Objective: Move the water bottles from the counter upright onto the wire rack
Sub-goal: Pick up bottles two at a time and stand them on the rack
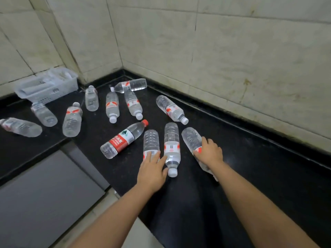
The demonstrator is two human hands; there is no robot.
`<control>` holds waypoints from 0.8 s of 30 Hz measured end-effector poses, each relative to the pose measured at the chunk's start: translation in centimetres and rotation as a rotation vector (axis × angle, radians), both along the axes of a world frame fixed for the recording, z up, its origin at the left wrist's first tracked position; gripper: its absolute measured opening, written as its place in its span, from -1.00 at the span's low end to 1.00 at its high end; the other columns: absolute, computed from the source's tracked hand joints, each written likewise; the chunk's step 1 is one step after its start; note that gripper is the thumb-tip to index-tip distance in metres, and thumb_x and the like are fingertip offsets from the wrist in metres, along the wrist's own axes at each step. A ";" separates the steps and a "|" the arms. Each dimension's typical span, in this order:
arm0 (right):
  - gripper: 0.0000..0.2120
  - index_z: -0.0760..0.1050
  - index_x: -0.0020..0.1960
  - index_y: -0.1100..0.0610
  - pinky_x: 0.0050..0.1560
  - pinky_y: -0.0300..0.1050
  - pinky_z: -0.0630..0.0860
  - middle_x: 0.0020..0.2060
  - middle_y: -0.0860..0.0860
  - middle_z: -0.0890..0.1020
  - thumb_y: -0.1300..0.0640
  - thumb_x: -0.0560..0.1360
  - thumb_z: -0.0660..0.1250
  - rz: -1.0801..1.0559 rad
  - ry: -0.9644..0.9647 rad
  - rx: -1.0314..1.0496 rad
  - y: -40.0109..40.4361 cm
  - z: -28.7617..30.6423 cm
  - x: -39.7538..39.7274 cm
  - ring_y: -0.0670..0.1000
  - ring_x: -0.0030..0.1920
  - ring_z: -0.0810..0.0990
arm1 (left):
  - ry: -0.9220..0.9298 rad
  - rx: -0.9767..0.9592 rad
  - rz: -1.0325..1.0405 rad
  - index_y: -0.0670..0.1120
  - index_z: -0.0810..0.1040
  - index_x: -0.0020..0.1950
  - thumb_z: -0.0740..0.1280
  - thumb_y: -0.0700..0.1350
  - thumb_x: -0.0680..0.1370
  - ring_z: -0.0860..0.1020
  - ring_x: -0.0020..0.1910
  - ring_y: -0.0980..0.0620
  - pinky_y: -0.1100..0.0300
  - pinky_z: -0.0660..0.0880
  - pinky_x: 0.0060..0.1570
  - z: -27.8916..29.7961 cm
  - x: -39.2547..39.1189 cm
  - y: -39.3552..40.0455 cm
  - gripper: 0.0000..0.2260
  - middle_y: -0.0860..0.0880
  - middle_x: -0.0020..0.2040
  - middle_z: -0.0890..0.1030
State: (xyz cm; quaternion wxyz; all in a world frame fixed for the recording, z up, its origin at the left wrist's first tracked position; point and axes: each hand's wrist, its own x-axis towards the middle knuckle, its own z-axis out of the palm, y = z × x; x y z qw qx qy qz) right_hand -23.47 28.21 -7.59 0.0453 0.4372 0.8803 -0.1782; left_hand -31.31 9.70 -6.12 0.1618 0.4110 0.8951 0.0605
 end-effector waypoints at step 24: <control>-0.48 0.18 0.41 -0.11 0.44 0.23 -0.05 0.46 0.01 0.15 0.22 0.53 0.18 0.125 -0.536 -0.029 -5.3 1.3 13.9 0.11 0.49 -0.01 | -0.309 -0.056 -0.801 -0.14 -0.07 0.51 0.38 -0.25 0.40 0.22 0.44 -0.09 0.12 0.26 0.38 -2.8 -2.7 14.3 -0.17 -0.05 0.53 0.02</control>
